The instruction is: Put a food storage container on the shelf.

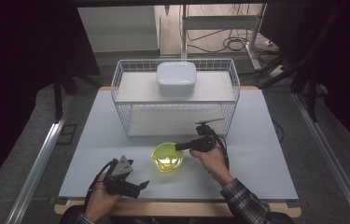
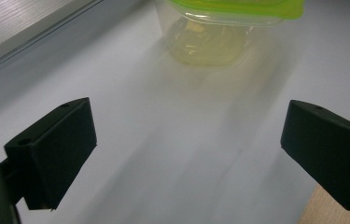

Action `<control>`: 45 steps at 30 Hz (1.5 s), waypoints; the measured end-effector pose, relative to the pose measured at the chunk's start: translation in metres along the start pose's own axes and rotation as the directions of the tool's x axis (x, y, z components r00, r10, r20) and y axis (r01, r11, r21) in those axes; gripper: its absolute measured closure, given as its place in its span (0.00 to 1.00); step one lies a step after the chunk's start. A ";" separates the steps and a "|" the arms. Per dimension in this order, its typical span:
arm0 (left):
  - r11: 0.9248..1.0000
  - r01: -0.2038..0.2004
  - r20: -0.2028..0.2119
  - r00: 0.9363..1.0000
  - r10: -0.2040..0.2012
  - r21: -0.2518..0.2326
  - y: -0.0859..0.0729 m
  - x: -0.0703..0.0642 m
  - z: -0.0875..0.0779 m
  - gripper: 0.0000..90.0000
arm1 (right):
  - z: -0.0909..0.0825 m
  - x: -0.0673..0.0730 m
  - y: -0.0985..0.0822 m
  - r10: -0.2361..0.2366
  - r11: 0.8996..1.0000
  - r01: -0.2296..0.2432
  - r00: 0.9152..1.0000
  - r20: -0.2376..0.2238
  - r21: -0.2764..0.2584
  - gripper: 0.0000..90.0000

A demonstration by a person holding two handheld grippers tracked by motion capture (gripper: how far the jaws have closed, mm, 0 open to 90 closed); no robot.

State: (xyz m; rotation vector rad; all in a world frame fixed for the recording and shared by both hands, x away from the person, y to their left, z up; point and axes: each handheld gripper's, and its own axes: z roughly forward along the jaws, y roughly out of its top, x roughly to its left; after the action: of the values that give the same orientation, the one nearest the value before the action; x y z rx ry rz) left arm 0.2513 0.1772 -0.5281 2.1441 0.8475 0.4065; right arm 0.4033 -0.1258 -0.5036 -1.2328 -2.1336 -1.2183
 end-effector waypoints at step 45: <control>1.000 0.011 -0.023 1.000 -0.012 -0.012 0.000 0.003 -0.003 0.03 | -0.082 0.069 0.036 -0.103 0.979 0.092 0.993 -0.052 -0.182 0.91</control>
State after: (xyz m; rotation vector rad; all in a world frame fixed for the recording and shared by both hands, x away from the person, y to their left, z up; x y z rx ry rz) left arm 0.2523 0.1809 -0.5263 2.1259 0.8680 0.4306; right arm 0.3898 -0.1512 -0.3945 -1.1566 -2.0993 -1.4996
